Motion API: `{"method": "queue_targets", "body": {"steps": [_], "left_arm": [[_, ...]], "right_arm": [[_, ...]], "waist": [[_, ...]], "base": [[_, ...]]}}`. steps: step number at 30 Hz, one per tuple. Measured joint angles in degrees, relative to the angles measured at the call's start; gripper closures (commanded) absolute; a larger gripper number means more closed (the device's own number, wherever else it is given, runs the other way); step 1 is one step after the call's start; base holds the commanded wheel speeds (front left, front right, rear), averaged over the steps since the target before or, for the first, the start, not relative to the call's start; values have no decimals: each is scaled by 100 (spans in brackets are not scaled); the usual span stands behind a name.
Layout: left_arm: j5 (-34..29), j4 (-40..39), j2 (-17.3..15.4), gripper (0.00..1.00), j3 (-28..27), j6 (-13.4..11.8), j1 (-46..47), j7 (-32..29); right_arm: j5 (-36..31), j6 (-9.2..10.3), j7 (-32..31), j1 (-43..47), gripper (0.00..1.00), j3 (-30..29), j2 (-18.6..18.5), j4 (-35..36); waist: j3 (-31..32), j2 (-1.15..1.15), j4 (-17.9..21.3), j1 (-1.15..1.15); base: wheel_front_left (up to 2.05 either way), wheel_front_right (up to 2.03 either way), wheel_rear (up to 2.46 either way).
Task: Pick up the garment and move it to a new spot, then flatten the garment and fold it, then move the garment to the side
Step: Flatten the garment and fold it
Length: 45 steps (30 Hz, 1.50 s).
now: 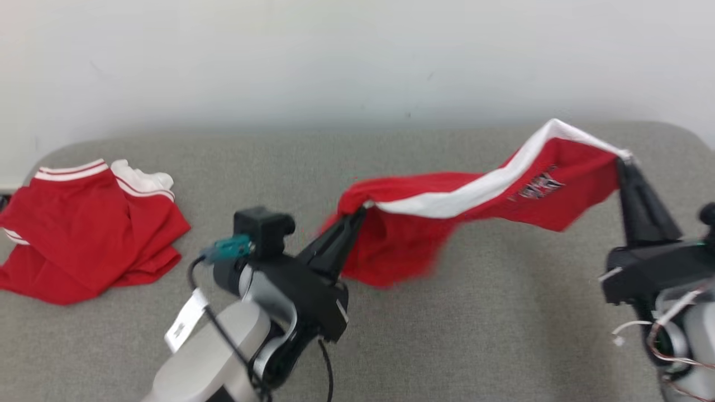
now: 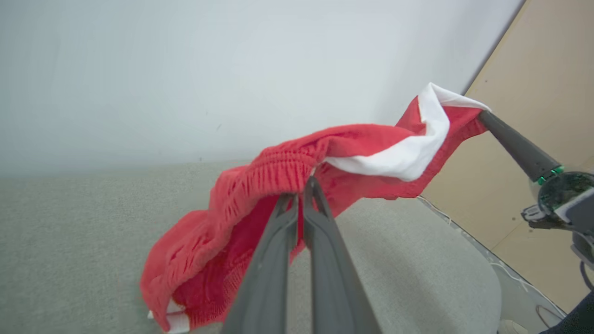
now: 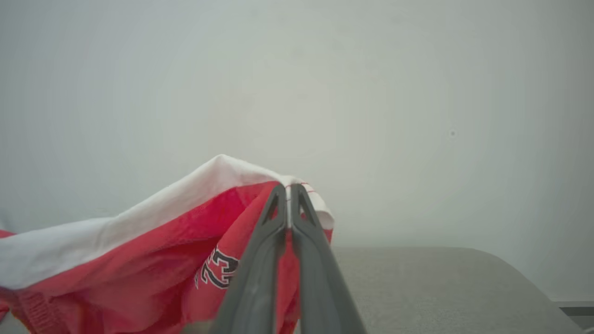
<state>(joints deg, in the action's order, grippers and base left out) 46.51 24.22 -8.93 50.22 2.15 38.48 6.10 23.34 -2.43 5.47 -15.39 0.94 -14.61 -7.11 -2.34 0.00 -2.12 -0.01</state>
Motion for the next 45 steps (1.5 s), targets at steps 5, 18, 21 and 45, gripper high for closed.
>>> {"method": "queue_targets", "body": {"steps": [5,18,21,45], "left_arm": [[168,-1058,-523,100,-196,-246,-586,-1],[426,-1022,-588,100,-526,-824,104,-1040],[355,-202,-374,100,-754,-844,881,-1125],[-176,667,-725,100,642,135,-54,-1446]], "right_arm": [[23,151,66,444,100,-435,-261,1252],[244,190,-1014,-1173,100,296,-67,165],[1,249,-1077,-2505,100,512,131,-747],[-21,-219,-1978,-350,100,1391,-180,-488]], "waist": [[327,0,39,-1],[201,-1,196,0],[-15,1,247,2],[-924,1,659,1]], "base": [[0,0,0],[0,0,0],[0,0,0],[0,0,0]]}}
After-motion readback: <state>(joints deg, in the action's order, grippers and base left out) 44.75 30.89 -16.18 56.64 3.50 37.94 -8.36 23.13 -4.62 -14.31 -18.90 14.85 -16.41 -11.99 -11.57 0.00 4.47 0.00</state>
